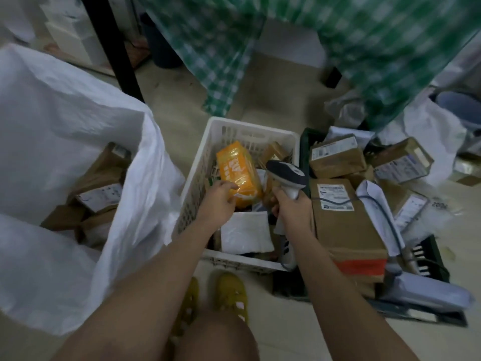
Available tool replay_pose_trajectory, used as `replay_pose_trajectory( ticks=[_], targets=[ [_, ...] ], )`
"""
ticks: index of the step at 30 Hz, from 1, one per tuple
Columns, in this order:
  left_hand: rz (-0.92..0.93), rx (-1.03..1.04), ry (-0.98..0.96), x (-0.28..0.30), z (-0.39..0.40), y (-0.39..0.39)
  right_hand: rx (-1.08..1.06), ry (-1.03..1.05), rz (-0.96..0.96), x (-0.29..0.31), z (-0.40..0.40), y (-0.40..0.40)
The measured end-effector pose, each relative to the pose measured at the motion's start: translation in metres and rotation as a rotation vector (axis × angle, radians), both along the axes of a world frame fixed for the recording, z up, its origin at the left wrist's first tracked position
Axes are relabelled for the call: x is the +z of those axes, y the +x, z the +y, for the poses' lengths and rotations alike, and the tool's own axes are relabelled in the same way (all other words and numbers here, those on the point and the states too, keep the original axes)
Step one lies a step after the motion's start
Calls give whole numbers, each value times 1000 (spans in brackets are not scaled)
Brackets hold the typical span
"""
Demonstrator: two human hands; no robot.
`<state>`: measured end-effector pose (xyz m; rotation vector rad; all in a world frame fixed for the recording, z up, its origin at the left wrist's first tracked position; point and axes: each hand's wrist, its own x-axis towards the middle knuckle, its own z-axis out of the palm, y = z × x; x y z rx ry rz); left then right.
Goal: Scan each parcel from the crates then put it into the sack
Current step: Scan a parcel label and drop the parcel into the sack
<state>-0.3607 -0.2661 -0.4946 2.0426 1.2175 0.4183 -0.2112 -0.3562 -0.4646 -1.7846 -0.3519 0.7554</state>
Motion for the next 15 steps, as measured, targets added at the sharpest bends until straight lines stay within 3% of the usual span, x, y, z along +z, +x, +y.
replay_pose_trajectory(
  ticks=[9, 15],
  targets=[
    [310, -210, -206, -118, 32, 32, -61, 38, 83, -58, 39, 17],
    [559, -228, -56, -148, 33, 34, -40, -22, 87, -71, 47, 16]
  ],
)
